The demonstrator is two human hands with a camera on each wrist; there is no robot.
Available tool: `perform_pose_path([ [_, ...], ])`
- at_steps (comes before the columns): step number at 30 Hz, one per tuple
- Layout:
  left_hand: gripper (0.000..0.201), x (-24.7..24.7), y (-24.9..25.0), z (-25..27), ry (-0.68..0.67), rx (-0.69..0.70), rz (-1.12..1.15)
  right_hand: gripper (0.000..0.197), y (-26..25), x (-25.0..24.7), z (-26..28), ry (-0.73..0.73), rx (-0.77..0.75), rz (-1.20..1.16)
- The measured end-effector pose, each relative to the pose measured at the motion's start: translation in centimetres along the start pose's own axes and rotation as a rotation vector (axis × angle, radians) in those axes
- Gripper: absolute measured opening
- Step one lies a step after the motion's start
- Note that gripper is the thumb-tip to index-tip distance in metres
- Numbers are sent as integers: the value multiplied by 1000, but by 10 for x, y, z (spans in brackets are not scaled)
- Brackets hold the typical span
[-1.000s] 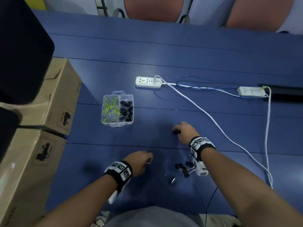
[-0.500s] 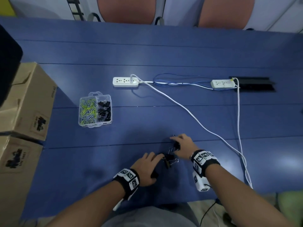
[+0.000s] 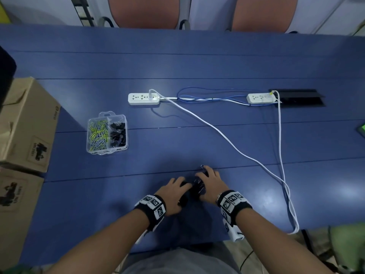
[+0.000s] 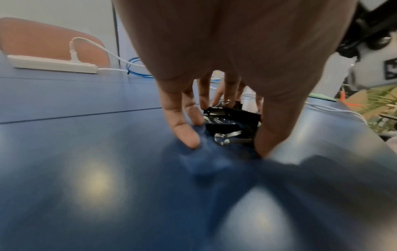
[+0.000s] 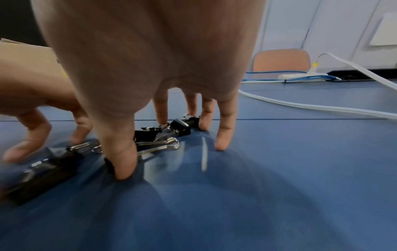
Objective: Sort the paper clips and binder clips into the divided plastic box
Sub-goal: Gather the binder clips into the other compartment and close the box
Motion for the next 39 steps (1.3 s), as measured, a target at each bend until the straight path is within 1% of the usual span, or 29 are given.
perform_pose_path([
  [2,73,-2,-3,-3,21,-22,32,79,-1,2,1,0,17,-51],
  [3,75,-3,-4,-4,33,-45,40,84,-2,3,2,-7,33,-70],
  [5,84,-3,-6,-5,48,-103,40,99,-4,4,2,-34,71,-95],
  [6,88,-2,-6,-6,49,-126,37,101,-5,5,2,-46,88,-95],
  [7,89,-1,-6,-6,50,-145,34,98,-7,5,1,-44,102,-93],
  [8,89,0,-7,-7,54,-164,35,90,-10,3,-1,-25,113,-95],
  [10,83,-3,-9,-10,74,-209,54,72,-15,0,-3,18,127,-110],
  [11,80,-4,-10,-12,85,-229,63,66,-16,0,-5,30,132,-108],
  [14,73,-7,-17,-16,100,-260,53,58,-21,1,-9,35,140,-99],
  [20,64,-5,-25,-21,96,-219,28,63,-28,2,-14,-20,225,-29],
  [24,67,-2,-28,-19,126,-202,-12,61,-31,1,-20,-34,259,-30],
  [26,65,-4,-30,-16,147,-211,-32,56,-31,2,-20,-38,266,-42],
  [31,47,-6,-30,-12,200,-165,-151,38,-32,2,-18,9,229,-56],
  [34,41,-6,-34,-11,239,-100,-222,32,-31,1,-18,33,212,-63],
  [38,55,-6,-40,-8,284,15,-292,26,-30,1,-18,39,215,-118],
  [39,55,-6,-41,-6,296,38,-302,25,-30,1,-18,42,217,-134],
])
Point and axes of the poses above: each hand's wrist, its own z-axis away from the middle knuckle, its own x-axis out of the palm, y = z × x, the point moved 8 cm from there along -z, towards the middle knuckle, and after that the axes turned 3 degrees about z, right-handed, at the moved point
